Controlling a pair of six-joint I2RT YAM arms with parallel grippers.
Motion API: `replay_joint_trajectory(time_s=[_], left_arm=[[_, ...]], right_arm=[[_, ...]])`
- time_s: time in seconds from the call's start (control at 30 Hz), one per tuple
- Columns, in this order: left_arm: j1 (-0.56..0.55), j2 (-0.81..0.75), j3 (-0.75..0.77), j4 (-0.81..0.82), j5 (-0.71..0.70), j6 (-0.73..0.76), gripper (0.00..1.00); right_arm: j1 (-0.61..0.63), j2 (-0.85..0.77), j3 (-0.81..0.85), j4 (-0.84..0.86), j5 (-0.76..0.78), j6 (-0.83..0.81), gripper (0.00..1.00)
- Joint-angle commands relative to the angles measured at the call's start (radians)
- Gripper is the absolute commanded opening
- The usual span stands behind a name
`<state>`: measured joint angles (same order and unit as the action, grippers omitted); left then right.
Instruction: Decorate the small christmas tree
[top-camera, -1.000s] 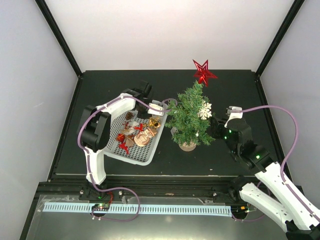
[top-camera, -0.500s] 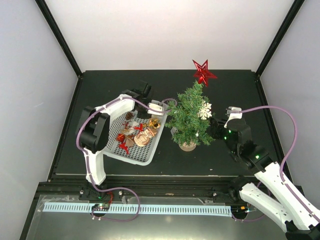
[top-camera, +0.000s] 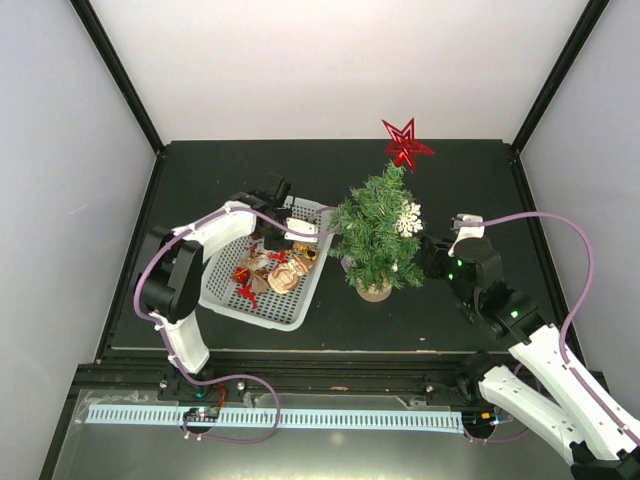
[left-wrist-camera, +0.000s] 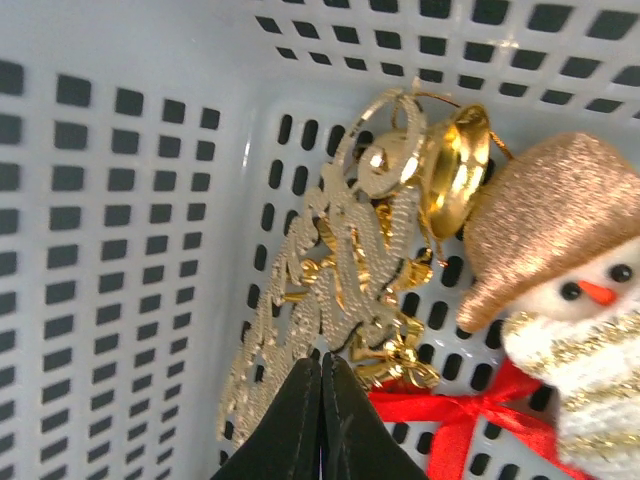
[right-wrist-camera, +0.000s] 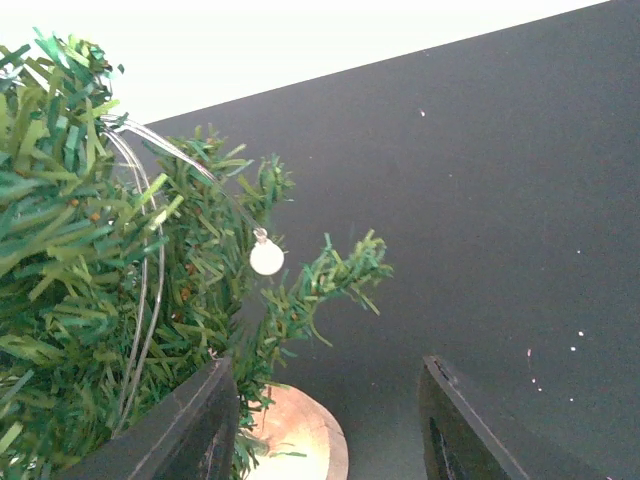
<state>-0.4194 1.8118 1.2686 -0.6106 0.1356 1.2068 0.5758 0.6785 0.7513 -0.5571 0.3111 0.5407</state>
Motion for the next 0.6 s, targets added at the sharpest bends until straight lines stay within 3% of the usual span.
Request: replay_joint_trajectory(time_s=[0.0, 0.43, 0.57], left_arm=[[0.015, -0.074, -0.041, 0.035, 0.036, -0.037, 0.02], [0.037, -0.223, -0.078, 0.038, 0.047, -0.090, 0.02], [0.039, -0.203, -0.102, 0.047, 0.021, -0.049, 0.17]], right_arm=[[-0.007, -0.015, -0.004, 0.010, -0.001, 0.001, 0.50], [-0.006, -0.039, -0.012, 0.001, -0.008, 0.000, 0.50], [-0.008, -0.036, -0.012, 0.001, -0.015, 0.000, 0.50]])
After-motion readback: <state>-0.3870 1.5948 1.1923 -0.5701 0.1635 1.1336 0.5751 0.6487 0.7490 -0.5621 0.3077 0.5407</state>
